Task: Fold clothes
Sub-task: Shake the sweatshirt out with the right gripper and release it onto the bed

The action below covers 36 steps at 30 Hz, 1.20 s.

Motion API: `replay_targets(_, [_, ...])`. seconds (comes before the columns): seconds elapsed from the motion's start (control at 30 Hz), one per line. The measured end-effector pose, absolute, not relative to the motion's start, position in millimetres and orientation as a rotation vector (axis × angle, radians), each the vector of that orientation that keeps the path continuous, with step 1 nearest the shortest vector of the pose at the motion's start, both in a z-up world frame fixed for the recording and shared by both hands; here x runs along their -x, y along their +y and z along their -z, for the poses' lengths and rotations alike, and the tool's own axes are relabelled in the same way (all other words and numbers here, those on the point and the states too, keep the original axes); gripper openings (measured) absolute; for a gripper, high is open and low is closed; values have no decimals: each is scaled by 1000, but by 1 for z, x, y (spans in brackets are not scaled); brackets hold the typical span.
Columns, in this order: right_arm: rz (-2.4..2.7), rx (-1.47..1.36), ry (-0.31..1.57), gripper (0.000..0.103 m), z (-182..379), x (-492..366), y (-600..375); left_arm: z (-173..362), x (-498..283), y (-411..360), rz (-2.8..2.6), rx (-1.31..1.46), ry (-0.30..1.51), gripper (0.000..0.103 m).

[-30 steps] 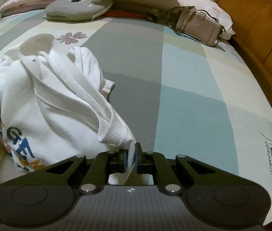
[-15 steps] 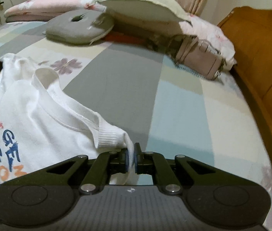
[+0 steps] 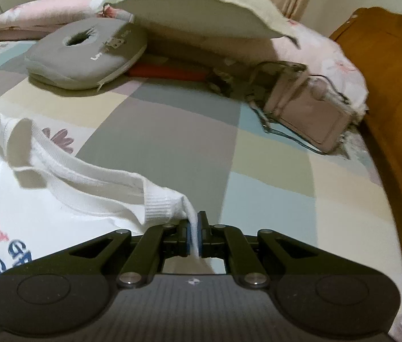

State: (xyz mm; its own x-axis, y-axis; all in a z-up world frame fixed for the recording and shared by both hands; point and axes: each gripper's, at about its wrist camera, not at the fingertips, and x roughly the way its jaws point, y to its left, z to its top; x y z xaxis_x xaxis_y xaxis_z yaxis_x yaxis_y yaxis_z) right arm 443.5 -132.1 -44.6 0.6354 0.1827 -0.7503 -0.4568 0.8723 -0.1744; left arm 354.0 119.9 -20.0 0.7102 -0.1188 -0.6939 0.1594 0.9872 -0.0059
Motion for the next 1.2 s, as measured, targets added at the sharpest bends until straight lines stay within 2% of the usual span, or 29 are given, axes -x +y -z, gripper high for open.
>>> replay_targets(0.3, [-406, 305, 857, 7, 83, -500, -105, 59, -405, 136, 36, -8, 877, 2])
replay_targets(0.33, [-412, 289, 876, 11, 87, -502, -106, 64, -408, 138, 30, 11, 891, 2])
replay_targets(0.4, [-425, 261, 906, 13, 92, -502, -108, 68, -408, 138, 24, 7, 903, 7])
replay_targets(0.47, [-434, 259, 902, 18, 93, -494, -115, 70, -405, 136, 20, -12, 908, 7])
replay_targets(0.57, [-439, 214, 904, 19, 87, -482, -129, 65, -396, 135, 32, -17, 902, 7])
replay_targets(0.67, [-443, 171, 895, 25, 75, -460, -147, 54, -379, 132, 59, -17, 888, 15])
replay_targets(0.83, [-458, 124, 865, 45, 51, -400, -171, 36, -332, 127, 99, 3, 865, 26])
replay_targets(0.97, [-486, 107, 878, 50, 49, -335, -181, 30, -283, 118, 140, 31, 869, 35])
replay_targets(1.03, [-496, 80, 896, 56, 54, -300, -184, 33, -257, 112, 156, 50, 888, 39])
replay_targets(1.2, [-483, 5, 935, 65, 76, -227, -189, 44, -197, 103, 184, 78, 912, 44])
